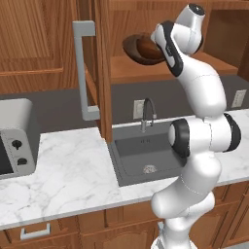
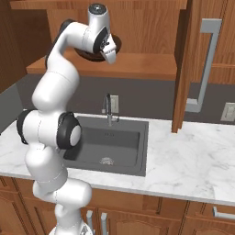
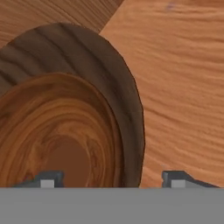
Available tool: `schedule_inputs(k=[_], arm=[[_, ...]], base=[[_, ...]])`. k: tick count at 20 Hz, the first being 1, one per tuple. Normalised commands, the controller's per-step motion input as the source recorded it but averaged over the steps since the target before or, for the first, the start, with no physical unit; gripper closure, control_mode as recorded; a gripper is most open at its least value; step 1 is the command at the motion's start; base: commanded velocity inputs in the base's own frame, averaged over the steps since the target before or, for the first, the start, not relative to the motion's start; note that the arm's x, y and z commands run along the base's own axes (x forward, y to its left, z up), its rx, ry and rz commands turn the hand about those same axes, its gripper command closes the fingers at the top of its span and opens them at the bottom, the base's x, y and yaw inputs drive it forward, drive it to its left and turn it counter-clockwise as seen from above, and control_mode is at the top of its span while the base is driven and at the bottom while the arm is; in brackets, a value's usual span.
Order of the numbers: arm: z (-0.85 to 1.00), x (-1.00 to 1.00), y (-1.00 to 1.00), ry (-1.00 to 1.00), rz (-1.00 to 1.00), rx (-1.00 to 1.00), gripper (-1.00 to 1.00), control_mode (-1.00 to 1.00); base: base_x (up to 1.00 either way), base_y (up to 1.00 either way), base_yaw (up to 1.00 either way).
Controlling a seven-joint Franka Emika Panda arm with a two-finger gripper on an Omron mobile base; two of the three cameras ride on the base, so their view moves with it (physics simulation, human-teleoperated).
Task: Pick up the bowls on the counter and stack them on top of one another in the open cabinet. Place the smaller bowl on top of the larger bowl.
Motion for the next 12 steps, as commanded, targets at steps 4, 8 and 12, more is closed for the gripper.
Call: schedule_inputs(k=[4,8,12], arm=[[0.25,0.12,0.00,0.00,0.00,0.01,-1.00,-1.00],[0.24,0.13,0.00,0.00,0.00,0.01,-1.00,-1.00],[0.20,0.11,0.00,-0.01,0.00,0.01,-1.00,-1.00]], base=[[0.00,0.00,0.00],[0.00,0.00,0.00],[0.00,0.00,0.00]])
